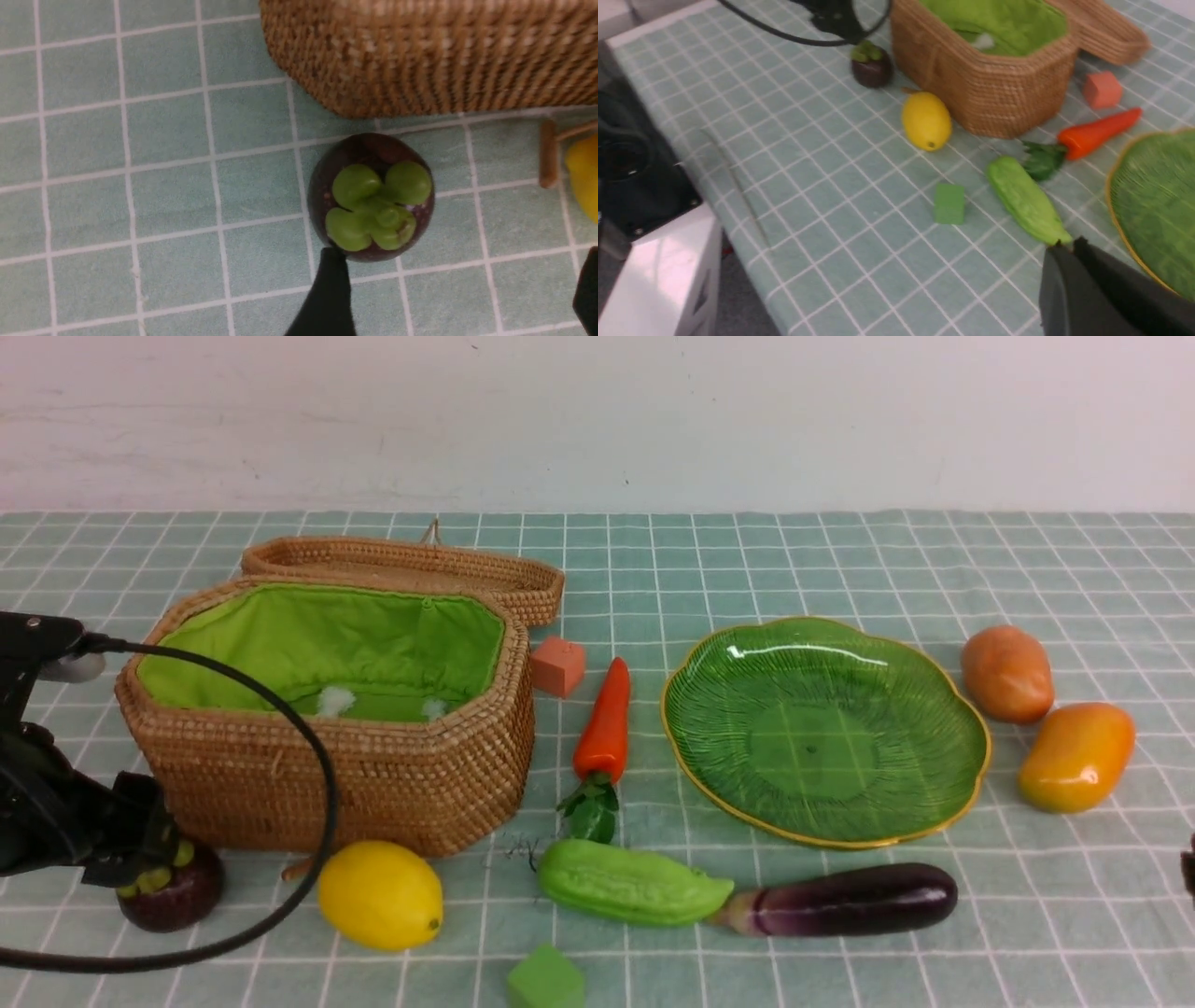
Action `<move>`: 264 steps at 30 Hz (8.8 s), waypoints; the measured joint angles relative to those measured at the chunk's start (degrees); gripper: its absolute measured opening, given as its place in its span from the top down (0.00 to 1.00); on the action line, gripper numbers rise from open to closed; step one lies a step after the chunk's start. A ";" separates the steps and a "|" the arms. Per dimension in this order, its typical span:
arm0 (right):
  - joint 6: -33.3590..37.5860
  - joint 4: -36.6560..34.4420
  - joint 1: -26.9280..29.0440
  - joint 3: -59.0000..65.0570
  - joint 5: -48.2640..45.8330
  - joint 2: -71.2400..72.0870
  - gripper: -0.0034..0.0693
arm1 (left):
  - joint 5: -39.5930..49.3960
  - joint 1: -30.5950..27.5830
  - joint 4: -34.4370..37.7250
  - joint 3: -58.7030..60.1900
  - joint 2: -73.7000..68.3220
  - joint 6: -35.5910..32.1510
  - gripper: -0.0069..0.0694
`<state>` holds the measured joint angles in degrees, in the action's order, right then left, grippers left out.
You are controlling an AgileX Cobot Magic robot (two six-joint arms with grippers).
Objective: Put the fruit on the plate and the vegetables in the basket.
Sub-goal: Grab a mangosteen with your left arm and put it on the plate on the right, then grab a lemon with your left arm and place it on the plate on the right
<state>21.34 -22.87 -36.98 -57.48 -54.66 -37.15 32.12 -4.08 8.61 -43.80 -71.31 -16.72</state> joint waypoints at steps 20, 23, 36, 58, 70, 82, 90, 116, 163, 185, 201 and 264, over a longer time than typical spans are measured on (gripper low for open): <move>10.03 -9.43 0.00 0.00 -2.42 0.17 0.92 | -28.03 0.00 7.25 14.66 -0.93 -5.64 0.15; 10.03 -9.50 0.00 0.00 -2.42 0.17 0.92 | -28.22 0.00 7.51 14.66 -3.87 -5.64 0.15; 10.03 -11.35 0.00 0.00 -2.42 0.17 0.90 | -31.05 0.00 9.29 14.66 -6.46 -5.64 0.15; 10.07 -11.35 0.00 0.00 -2.42 0.17 0.90 | -31.40 3.87 9.49 14.66 -6.46 -5.85 0.17; 10.07 -12.04 0.00 0.00 -2.42 0.17 0.89 | -35.81 3.87 9.49 14.66 -13.85 -5.85 0.17; 10.07 -12.31 0.00 0.00 -2.42 0.17 0.88 | -36.31 3.87 9.49 14.61 -14.33 -5.85 0.26; 10.07 -14.71 0.00 0.00 -2.42 0.17 0.88 | -31.19 3.87 9.49 14.50 -10.96 -5.85 0.26; -2.97 -0.90 0.00 0.00 14.18 0.17 0.86 | 12.83 3.87 10.16 -9.25 12.83 -8.32 0.26; -34.80 27.19 0.00 -0.96 -6.11 7.41 0.83 | 15.72 40.23 9.64 -72.20 -56.76 -5.85 0.04; -33.42 26.99 0.00 -0.96 -5.58 7.41 0.83 | 38.32 42.05 -11.33 -42.80 -13.18 26.94 0.93; -31.80 26.70 0.00 -0.96 -4.76 7.41 0.83 | 21.93 42.05 -13.05 -13.26 -7.81 -11.81 0.83; -23.16 17.37 0.00 2.38 -4.56 7.41 0.81 | 2.64 31.88 -11.73 -7.62 -16.69 -51.91 0.15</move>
<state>-1.82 -5.50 -36.98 -55.10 -59.23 -29.74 34.75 27.80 -3.11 -51.42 -88.00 -68.63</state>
